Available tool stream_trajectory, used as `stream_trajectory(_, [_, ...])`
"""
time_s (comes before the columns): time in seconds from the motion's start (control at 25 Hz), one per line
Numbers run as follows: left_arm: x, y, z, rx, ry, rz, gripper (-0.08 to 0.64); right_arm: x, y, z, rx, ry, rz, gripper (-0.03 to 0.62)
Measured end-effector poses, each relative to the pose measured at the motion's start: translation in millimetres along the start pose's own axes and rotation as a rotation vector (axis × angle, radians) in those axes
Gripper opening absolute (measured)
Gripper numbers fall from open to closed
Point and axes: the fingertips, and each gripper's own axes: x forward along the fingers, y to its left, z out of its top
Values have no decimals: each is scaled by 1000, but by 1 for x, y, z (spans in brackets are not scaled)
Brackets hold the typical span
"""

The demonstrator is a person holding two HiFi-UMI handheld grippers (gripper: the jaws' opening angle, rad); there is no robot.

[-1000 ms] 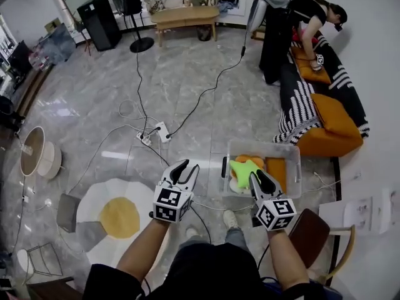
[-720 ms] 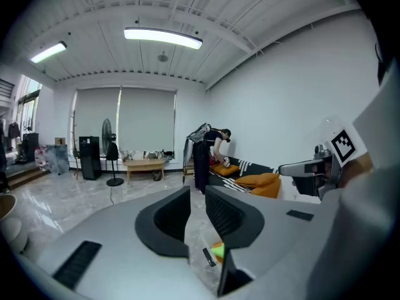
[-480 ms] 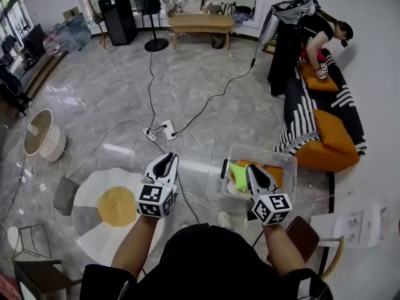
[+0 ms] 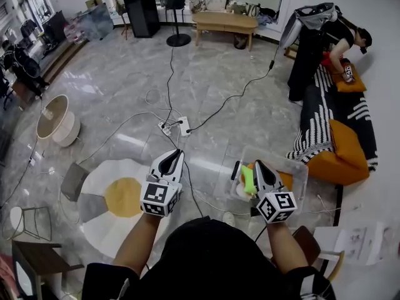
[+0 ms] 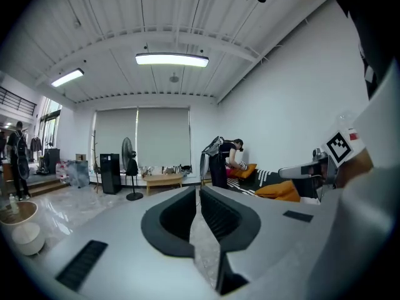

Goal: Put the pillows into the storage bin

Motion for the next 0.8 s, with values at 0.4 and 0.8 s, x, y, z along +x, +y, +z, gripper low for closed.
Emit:
stream_trajectory(0.4, [13,0,-2,-17,-3,-17,35,6,-5,0,-28,14,-8,28])
stream_trajectory(0.8, [22,-11,-6,-43,0,-40,34,1,-14,-6,-28,38,-33,28])
